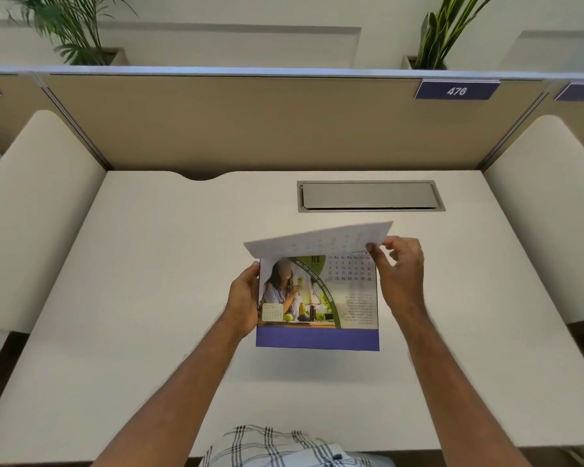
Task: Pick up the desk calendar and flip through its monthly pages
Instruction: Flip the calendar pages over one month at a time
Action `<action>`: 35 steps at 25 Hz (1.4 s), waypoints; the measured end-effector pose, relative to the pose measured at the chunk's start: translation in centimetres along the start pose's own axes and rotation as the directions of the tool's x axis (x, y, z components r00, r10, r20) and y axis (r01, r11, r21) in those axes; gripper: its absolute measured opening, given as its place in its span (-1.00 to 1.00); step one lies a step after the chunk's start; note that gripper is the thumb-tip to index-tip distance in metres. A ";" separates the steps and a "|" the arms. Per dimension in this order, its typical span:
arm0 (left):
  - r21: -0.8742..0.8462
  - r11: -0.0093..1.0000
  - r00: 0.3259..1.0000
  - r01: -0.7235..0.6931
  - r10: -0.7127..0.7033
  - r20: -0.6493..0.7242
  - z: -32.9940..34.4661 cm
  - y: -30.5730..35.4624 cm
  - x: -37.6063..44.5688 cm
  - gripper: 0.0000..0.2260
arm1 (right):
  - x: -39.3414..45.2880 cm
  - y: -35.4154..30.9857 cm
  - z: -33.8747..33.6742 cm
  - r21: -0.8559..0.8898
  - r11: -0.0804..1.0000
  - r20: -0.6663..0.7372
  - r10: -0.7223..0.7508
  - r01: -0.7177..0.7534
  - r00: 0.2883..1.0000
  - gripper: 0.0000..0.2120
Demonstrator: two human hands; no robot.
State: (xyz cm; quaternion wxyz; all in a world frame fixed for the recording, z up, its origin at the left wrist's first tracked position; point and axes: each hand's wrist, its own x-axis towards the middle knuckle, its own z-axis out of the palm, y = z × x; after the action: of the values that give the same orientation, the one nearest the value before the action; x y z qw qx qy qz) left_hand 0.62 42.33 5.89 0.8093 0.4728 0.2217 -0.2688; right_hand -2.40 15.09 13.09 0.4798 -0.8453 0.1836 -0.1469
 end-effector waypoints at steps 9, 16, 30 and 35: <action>0.157 0.982 0.994 -0.101 0.091 0.067 -0.5 -0.6 -0.2 -0.52 | 1.0 -0.3 -0.1 0.355 0.887 0.113 0.273 -0.295 0.955 -0.77; 0.193 0.977 0.994 -0.094 0.082 0.069 0.0 -0.3 -0.7 -0.59 | 0.9 0.0 -0.6 0.376 0.872 0.159 0.273 -0.314 0.949 -0.78; 0.169 0.977 0.983 -0.132 0.107 0.148 0.3 -0.7 -0.2 -0.54 | -0.2 1.1 -0.6 0.271 0.773 0.259 0.515 -0.573 0.817 -0.67; 0.125 0.980 0.987 -0.156 0.151 0.050 0.0 -0.6 -0.4 -0.39 | -3.2 1.5 -0.5 0.222 0.760 0.355 0.521 -0.611 0.776 -0.45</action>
State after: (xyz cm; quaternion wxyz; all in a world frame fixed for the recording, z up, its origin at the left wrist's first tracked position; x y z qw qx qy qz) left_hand -0.02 42.18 5.73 0.7997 0.5343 0.1506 -0.2288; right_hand -5.72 15.40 11.82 0.6543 -0.6696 0.3380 0.0958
